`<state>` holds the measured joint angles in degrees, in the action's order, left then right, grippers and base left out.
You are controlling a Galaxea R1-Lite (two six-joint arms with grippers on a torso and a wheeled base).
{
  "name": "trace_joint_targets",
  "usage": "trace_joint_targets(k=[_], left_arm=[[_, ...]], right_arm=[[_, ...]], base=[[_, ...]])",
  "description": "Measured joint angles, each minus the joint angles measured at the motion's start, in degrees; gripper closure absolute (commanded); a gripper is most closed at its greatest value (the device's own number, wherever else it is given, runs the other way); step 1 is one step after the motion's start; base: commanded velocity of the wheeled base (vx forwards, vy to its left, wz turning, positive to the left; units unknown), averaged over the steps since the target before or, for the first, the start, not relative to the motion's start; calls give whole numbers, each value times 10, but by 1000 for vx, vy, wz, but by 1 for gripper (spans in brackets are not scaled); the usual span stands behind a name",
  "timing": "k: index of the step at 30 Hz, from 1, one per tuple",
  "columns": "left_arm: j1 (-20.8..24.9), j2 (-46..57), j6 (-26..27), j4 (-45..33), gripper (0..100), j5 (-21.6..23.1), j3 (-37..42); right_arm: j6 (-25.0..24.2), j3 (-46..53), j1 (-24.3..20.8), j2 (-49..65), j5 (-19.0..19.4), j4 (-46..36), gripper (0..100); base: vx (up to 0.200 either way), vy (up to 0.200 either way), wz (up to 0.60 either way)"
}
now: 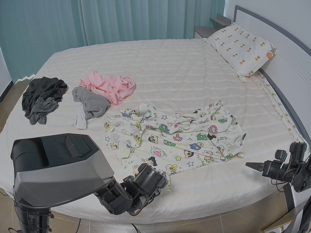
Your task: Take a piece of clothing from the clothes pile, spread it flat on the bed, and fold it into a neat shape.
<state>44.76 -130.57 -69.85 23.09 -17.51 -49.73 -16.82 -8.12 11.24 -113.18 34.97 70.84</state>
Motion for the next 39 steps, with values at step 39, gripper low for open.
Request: trace_joint_targets(k=[39], left_arm=[[-59, 201, 26, 3, 100, 41, 206]], right_arm=[[-178, -129, -255, -104, -239, 83, 0]], base=[[0, 0, 0]])
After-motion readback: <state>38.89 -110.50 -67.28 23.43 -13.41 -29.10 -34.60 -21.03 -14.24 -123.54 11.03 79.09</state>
